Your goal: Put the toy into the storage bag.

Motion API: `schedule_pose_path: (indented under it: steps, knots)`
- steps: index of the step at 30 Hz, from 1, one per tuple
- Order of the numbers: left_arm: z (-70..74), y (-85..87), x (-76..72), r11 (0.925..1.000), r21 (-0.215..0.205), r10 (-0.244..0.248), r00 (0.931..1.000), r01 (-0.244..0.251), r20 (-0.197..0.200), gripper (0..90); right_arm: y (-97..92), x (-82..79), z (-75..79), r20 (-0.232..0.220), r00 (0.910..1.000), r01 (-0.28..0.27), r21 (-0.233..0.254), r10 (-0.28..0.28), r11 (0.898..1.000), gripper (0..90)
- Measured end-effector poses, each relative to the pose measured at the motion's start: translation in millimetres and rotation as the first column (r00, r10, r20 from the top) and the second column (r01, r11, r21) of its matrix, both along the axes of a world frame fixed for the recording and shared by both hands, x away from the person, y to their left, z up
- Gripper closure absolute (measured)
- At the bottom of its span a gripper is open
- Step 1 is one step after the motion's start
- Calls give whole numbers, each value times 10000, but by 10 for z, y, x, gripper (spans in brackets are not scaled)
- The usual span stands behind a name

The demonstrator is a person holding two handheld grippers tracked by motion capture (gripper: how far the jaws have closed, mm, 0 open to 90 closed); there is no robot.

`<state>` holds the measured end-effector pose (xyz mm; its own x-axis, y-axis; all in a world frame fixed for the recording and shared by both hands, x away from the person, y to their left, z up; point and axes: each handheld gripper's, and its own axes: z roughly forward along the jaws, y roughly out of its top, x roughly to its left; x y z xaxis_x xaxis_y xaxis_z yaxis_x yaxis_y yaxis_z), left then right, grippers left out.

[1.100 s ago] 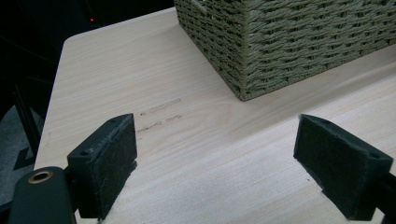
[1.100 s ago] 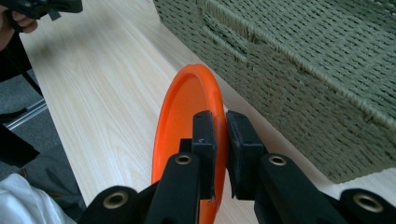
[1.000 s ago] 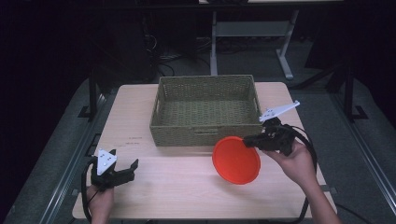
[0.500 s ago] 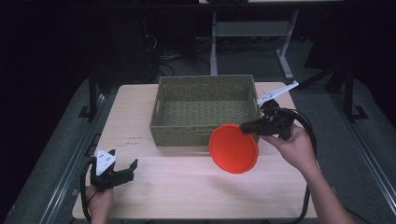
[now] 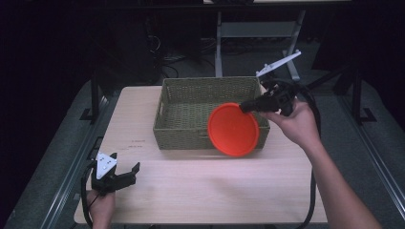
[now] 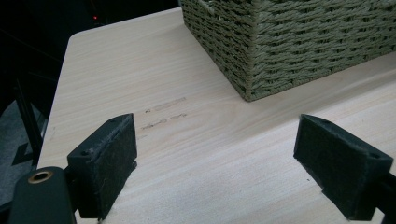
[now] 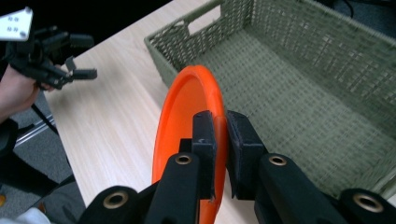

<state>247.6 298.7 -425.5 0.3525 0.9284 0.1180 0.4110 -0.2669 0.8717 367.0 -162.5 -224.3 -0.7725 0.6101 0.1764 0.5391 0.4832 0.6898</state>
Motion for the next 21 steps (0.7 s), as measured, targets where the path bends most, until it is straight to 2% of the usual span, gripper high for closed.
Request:
schedule_pose_path:
  steps: [4,8,10,17,21]
  knots:
    - [-2,8,5,10000,-82,32,10000,-32,33,128,65,136,113,13,10000,71,-101,-71,9999,825]
    - [-7,8,11,9999,-151,13,10000,-13,24,128,104,267,182,-7,9998,182,72,-182,9998,825]
    - [-3,13,7,10000,-51,-4,10000,4,7,128,115,334,198,-37,9997,258,100,-258,9996,825]
    - [-6,21,13,9999,-167,11,10000,-11,-9,128,114,560,212,-167,9983,555,258,-551,9981,825]
    - [-4,25,15,9998,-176,10,10000,-11,-28,128,135,669,214,-212,9973,705,185,-701,9973,825]
